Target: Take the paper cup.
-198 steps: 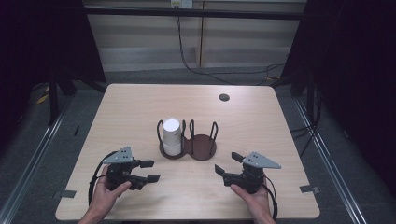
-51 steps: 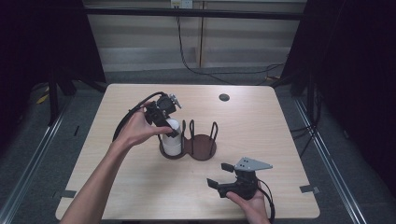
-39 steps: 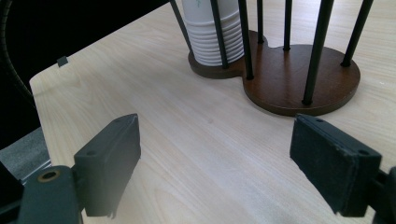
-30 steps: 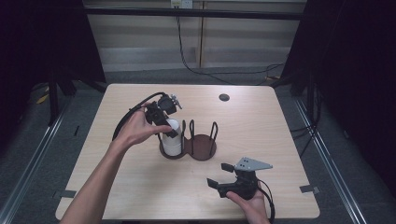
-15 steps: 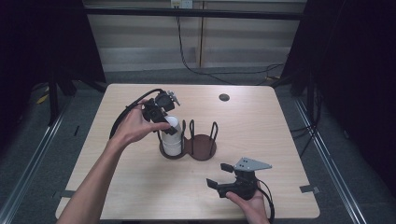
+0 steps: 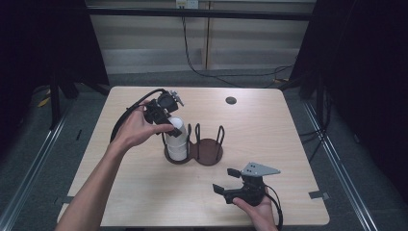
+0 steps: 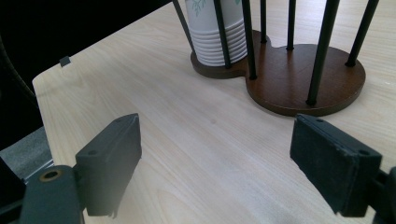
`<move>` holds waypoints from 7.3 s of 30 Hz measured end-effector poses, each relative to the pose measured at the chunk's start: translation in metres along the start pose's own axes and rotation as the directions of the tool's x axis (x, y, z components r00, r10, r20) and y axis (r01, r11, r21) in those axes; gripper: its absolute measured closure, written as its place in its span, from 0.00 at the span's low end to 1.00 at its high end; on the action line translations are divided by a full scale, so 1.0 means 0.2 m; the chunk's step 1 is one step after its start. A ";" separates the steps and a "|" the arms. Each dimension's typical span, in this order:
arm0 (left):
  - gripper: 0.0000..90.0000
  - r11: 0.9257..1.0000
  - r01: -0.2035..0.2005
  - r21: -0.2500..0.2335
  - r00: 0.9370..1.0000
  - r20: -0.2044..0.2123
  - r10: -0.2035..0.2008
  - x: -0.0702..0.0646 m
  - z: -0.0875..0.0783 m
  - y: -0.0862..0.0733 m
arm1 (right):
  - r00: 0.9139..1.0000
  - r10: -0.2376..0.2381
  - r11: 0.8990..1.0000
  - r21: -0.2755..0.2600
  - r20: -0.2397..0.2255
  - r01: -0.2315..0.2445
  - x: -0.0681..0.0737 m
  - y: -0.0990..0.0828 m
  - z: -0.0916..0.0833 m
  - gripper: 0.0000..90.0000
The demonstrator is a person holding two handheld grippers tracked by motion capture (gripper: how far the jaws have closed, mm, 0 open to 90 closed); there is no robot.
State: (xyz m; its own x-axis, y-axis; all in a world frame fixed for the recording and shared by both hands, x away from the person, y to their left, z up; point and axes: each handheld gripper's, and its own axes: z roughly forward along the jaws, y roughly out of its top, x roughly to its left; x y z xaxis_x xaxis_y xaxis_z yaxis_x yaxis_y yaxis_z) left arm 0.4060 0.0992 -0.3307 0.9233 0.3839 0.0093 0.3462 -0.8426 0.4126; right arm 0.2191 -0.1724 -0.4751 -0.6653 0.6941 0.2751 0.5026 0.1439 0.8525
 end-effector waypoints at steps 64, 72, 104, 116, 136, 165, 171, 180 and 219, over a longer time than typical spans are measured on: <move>0.42 0.918 0.050 -0.394 0.999 0.023 -0.044 -0.02 -0.33 -0.17 | 1.000 0.001 1.000 -0.001 -0.005 -0.001 0.00 0.00 0.01 0.18; 0.42 0.899 0.039 -0.437 0.999 0.044 -0.022 -0.04 -0.30 -0.23 | 1.000 0.003 1.000 0.000 -0.006 -0.003 0.00 0.00 0.01 0.17; 0.42 0.823 0.070 -0.563 0.989 0.149 0.017 -0.21 -0.17 -0.45 | 1.000 0.001 1.000 -0.020 -0.015 -0.002 -0.01 0.02 0.00 0.17; 0.42 0.827 0.079 -0.557 0.986 0.168 0.018 -0.25 -0.07 -0.53 | 0.998 -0.014 1.000 -0.021 -0.059 0.013 0.02 0.08 0.01 0.16; 0.41 0.834 0.068 -0.548 0.961 0.262 0.093 -0.30 0.01 -0.56 | 0.970 -0.167 0.984 -0.089 -0.175 0.154 0.06 0.32 0.03 0.16; 0.41 0.835 0.069 -0.546 0.934 0.330 0.138 -0.36 0.00 -0.51 | 0.904 -0.269 0.963 -0.110 -0.333 0.246 0.12 0.37 0.20 0.20; 0.42 0.839 0.068 -0.539 0.930 0.338 0.142 -0.37 0.02 -0.50 | 0.898 -0.279 0.960 -0.093 -0.341 0.263 0.12 0.35 0.23 0.21; 0.42 0.851 0.067 -0.521 0.923 0.356 0.146 -0.37 0.04 -0.49 | 0.884 -0.301 0.952 -0.069 -0.357 0.297 0.13 0.33 0.26 0.26; 0.20 0.838 0.076 -0.540 0.939 0.322 0.122 -0.35 0.03 -0.52 | 0.889 -0.295 0.954 -0.057 -0.349 0.294 0.10 0.34 0.22 0.33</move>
State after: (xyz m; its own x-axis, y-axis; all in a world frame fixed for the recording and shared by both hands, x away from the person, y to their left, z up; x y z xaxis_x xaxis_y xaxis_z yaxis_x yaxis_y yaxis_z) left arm 0.3067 0.1576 -0.3806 0.9627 0.1362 -0.2339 0.2706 -0.4730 0.8385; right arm 0.2639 -0.1177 -0.4299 -0.9328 0.3286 0.1480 0.2520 0.3012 0.9196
